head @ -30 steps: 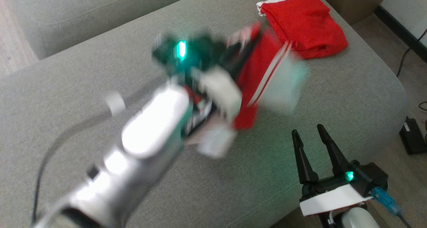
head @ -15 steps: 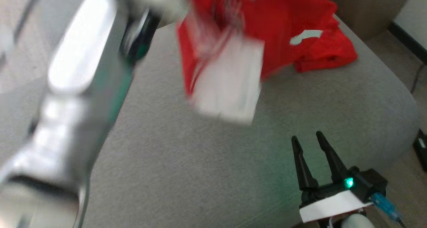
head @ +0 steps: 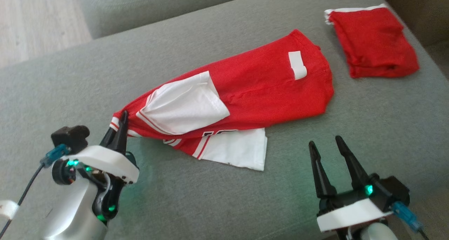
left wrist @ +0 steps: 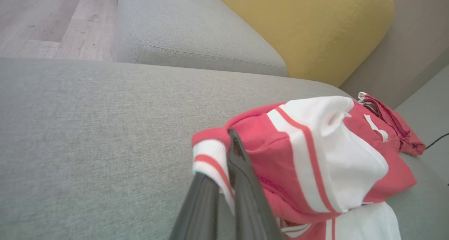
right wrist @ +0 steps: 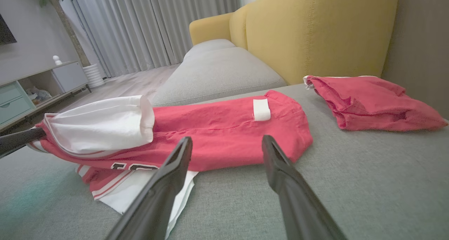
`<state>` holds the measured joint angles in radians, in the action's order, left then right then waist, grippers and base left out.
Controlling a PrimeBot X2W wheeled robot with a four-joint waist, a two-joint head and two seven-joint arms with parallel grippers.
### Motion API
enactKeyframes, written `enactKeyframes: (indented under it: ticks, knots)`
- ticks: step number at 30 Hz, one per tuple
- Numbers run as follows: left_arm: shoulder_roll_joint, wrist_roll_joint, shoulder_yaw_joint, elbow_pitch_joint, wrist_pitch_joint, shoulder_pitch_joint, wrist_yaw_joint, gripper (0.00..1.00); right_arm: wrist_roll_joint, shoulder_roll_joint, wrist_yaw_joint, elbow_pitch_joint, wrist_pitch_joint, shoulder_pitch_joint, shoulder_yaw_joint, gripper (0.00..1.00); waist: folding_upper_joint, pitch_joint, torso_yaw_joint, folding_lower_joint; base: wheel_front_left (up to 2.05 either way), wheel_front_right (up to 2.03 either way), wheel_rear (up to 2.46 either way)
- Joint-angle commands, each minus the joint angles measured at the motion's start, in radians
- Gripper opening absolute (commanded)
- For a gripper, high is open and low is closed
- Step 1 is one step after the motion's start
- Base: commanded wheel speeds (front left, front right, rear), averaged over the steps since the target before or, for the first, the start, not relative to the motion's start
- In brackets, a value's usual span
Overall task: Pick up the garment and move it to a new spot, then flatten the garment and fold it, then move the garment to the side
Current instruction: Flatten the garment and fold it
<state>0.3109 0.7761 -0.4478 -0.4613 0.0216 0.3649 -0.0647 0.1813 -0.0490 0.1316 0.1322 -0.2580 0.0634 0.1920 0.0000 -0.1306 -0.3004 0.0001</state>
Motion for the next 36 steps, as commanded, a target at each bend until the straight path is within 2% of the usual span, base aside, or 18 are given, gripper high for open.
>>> enactKeyframes:
  ticks: [1,2,3,4,11,15,17,20,22,23,25,28,32,35,36]
  knots:
    - [0.032,0.011,0.049,0.024,0.019,0.043,0.004,0.0,-0.01,-0.001,-0.001,-0.034,-0.004,-0.048,0.021,1.0,0.0,-0.02,0.02,-0.0001,0.0,0.0,0.0]
    - [0.029,0.014,0.051,0.025,0.027,0.037,0.004,0.31,-0.01,-0.001,-0.001,-0.034,-0.004,-0.05,0.019,1.0,0.0,-0.025,0.026,-0.0001,0.0,0.0,0.0]
    - [0.026,0.012,0.051,0.027,0.038,0.031,0.007,0.95,-0.01,-0.001,-0.001,-0.034,-0.004,-0.052,0.017,1.0,0.0,-0.03,0.032,-0.0001,0.0,0.0,0.0]
    - [0.027,-0.001,0.048,0.03,0.051,0.026,0.016,1.0,-0.011,-0.001,-0.001,-0.034,-0.004,-0.054,0.014,1.0,0.0,-0.034,0.039,-0.0001,0.0,0.0,0.0]
    - [0.066,-0.162,-0.017,0.073,0.131,-0.006,0.109,1.0,-0.017,-0.001,-0.001,-0.037,-0.004,-0.052,-0.006,1.0,0.0,-0.045,0.102,-0.0001,0.0,0.0,0.0]
    - [0.106,-0.242,-0.052,0.132,0.132,-0.019,0.156,1.0,-0.021,-0.004,-0.001,-0.037,-0.004,-0.059,-0.013,1.0,0.0,-0.04,0.132,-0.0001,0.0,0.0,0.0]
    - [0.134,-0.27,-0.064,0.177,0.113,-0.008,0.163,1.0,-0.022,-0.006,-0.001,-0.038,-0.004,-0.062,-0.011,1.0,0.0,-0.039,0.142,-0.0001,0.0,0.0,0.0]
    - [0.177,-0.287,-0.074,0.255,0.059,0.037,0.141,1.0,-0.023,-0.01,-0.001,-0.038,-0.004,-0.065,-0.002,1.0,0.0,-0.039,0.147,-0.0001,0.0,0.0,0.0]
    - [0.21,-0.303,-0.09,0.301,0.007,0.091,0.109,1.0,-0.022,-0.012,-0.001,-0.038,-0.004,-0.071,0.004,1.0,0.0,-0.046,0.144,-0.0001,0.0,0.0,0.0]
    - [0.237,-0.321,-0.113,0.34,-0.055,0.16,0.065,1.0,-0.021,-0.014,-0.001,-0.039,-0.004,-0.08,0.012,1.0,0.0,-0.057,0.133,-0.0001,0.0,0.0,0.0]
    - [0.253,-0.334,-0.144,0.371,-0.132,0.237,0.013,1.0,-0.02,-0.015,-0.001,-0.039,-0.004,-0.09,0.016,1.0,0.0,-0.072,0.117,-0.0001,0.0,0.0,0.0]
    - [0.254,-0.334,-0.198,0.393,-0.246,0.361,-0.038,1.0,-0.017,-0.014,-0.001,-0.039,-0.004,-0.108,0.02,1.0,0.0,-0.099,0.088,-0.0001,0.0,0.0,0.0]
    - [0.237,-0.31,-0.305,0.37,-0.369,0.508,-0.063,1.0,-0.009,-0.011,-0.001,-0.038,-0.004,-0.134,0.03,1.0,0.0,-0.14,0.041,-0.0001,0.0,0.0,0.0]
    - [0.235,-0.253,-0.429,0.347,-0.45,0.598,-0.065,1.0,-0.001,-0.007,-0.001,-0.036,-0.004,-0.152,0.044,1.0,0.0,-0.171,-0.001,-0.0001,0.0,0.0,0.0]
    - [0.235,-0.253,-0.429,0.347,-0.45,0.598,-0.065,1.0,-0.001,-0.007,-0.001,-0.036,-0.004,-0.152,0.044,1.0,0.0,-0.171,-0.001,-0.0001,0.0,0.0,0.0]
